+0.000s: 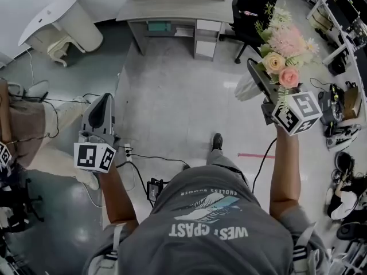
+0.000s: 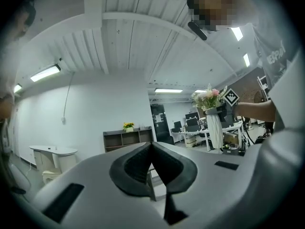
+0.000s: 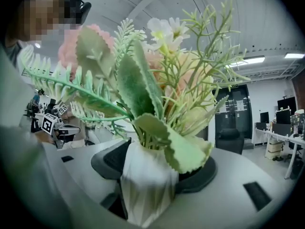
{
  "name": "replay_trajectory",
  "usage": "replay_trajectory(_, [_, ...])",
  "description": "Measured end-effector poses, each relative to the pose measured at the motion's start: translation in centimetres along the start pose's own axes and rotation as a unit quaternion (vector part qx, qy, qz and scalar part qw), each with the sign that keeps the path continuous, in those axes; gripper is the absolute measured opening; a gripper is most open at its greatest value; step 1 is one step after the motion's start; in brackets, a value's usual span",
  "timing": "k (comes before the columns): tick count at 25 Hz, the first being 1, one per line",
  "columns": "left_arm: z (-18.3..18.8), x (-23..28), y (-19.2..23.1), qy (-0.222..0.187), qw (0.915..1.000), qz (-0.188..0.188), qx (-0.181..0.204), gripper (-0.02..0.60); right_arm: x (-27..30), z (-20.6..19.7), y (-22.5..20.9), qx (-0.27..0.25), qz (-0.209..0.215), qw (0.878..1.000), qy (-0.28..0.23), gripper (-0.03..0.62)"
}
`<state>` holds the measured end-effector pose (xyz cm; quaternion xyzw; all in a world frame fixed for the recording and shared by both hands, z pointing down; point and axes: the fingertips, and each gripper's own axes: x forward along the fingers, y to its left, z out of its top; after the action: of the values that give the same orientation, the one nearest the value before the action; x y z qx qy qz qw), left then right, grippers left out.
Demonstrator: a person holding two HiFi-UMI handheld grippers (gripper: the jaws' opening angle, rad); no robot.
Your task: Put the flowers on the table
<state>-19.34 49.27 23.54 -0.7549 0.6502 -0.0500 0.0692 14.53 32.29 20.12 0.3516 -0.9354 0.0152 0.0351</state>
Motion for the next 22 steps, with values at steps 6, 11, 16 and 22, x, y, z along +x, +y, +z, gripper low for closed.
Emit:
replay_trajectory(6, [0.0, 4.3, 0.4, 0.022, 0.9993, 0.029, 0.009, 0.017, 4.7, -0.6, -5.1, 0.003, 0.021, 1.0, 0.004, 0.293])
replay_trajectory(11, [-0.5, 7.6, -0.3, 0.038, 0.9974, 0.059, 0.011, 0.017, 8.2, -1.5, -8.7, 0.007, 0.052, 0.999, 0.011, 0.293])
replay_trajectory(16, [-0.4, 12.0, -1.7, 0.047, 0.9959, 0.076, 0.013, 0.017, 10.9, -1.6, -13.6, 0.007, 0.067, 0.998, 0.014, 0.293])
replay_trajectory(22, [-0.9, 15.0, -2.7, 0.061, 0.9929, 0.101, 0.019, 0.017, 13.3, -2.4, -17.8, 0.009, 0.083, 0.996, 0.014, 0.293])
